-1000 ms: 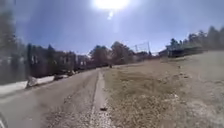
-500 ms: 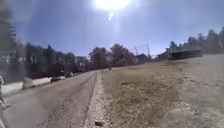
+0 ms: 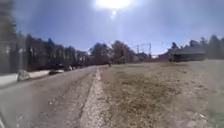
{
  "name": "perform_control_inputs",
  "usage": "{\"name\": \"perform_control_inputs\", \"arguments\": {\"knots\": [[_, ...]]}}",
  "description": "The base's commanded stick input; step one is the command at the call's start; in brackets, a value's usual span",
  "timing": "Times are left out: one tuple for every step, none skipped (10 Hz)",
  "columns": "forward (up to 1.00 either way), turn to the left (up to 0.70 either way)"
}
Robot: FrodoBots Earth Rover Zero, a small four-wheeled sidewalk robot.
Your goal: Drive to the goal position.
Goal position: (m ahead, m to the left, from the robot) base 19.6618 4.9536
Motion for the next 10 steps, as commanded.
{"name": "perform_control_inputs", "arguments": {"knots": [[0.69, 0.03], [0.69, 0.03], [0.69, 0.03], [0.69, 0.03], [0.69, 0.03], [0.69, 0.03], [0.69, 0.03], [0.69, 0.03], [0.69, 0.03], [0.69, 0.03]]}}
